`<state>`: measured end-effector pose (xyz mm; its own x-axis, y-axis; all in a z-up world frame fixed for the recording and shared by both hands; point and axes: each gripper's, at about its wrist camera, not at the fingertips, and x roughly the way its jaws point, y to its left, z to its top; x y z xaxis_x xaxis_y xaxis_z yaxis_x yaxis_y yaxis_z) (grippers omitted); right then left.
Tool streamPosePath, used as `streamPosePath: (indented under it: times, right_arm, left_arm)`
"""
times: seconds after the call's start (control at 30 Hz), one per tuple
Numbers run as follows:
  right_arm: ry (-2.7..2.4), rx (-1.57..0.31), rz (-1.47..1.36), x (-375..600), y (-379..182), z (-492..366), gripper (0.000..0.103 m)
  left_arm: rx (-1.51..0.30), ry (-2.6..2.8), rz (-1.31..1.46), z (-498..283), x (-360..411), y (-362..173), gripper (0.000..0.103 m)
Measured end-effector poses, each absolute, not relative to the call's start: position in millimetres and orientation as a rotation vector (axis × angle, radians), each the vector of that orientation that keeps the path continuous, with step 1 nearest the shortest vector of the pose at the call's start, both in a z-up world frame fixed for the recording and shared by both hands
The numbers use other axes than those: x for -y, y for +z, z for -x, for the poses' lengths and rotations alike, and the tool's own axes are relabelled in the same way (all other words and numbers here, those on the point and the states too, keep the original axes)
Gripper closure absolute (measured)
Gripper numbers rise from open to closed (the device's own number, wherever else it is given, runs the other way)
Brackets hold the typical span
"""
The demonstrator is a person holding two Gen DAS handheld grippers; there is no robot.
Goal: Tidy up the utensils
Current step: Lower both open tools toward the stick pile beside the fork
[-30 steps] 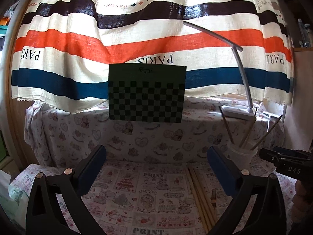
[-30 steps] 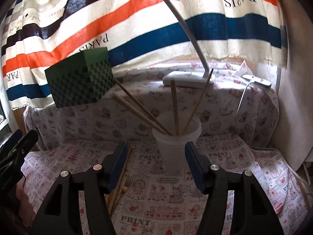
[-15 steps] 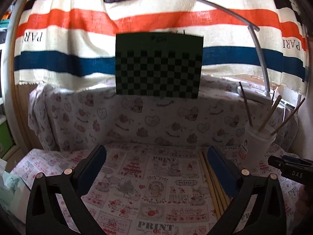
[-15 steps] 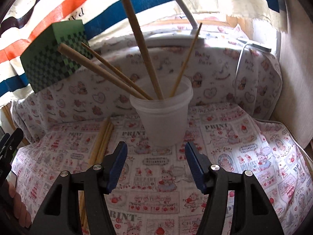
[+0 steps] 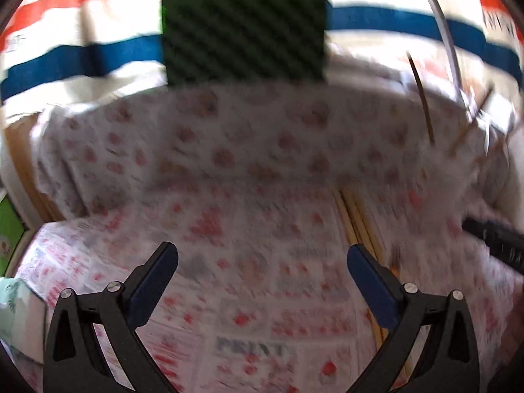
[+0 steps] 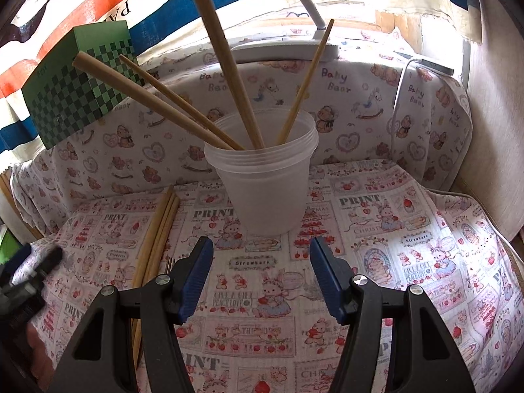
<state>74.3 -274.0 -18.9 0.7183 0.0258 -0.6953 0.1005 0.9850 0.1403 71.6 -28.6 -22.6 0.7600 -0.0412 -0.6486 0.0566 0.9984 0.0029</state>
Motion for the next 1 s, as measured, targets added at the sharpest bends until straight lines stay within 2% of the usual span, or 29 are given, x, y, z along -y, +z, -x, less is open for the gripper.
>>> streamPosePath:
  times: [0.17, 0.33, 0.37, 0.4, 0.5, 0.57, 0.67, 1.0]
  right_arm:
    - [-0.033, -0.784, -0.18, 275.2, -20.4, -75.7, 0.039]
    - [-0.012, -0.803, -0.222, 278.8, -21.4, -76.3, 0.039]
    - [-0.011, -0.809, -0.227, 279.2, -22.0, -76.7, 0.039]
    - [-0.007, -0.815, -0.233, 279.6, -22.6, -77.1, 0.039]
    - [0.0, -0.825, -0.236, 278.4, -23.3, -77.3, 0.039]
    - [-0.007, -0.82, -0.226, 277.6, -22.6, -76.7, 0.039]
    - [-0.013, -0.814, -0.219, 276.9, -21.6, -76.3, 0.039]
    - [-0.023, -0.79, -0.18, 273.7, -15.7, -71.9, 0.039]
  left_arm:
    - [-0.76, -0.166, -0.002, -66.8, 43.1, -27.8, 0.009]
    - [-0.881, -0.281, 0.069, -74.6, 47.8, -39.7, 0.043]
    - [-0.914, -0.307, 0.095, -77.6, 47.8, -44.0, 0.055]
    - [-0.943, -0.337, 0.121, -79.5, 48.3, -47.7, 0.062]
    - [-0.974, -0.419, 0.174, -78.5, 52.6, -49.7, 0.068]
    - [-0.956, -0.428, 0.143, -72.0, 59.2, -47.3, 0.069]
    - [-0.922, -0.432, 0.084, -64.8, 69.9, -44.3, 0.076]
    - [-0.925, -0.447, -0.06, -54.6, 97.3, -49.4, 0.076]
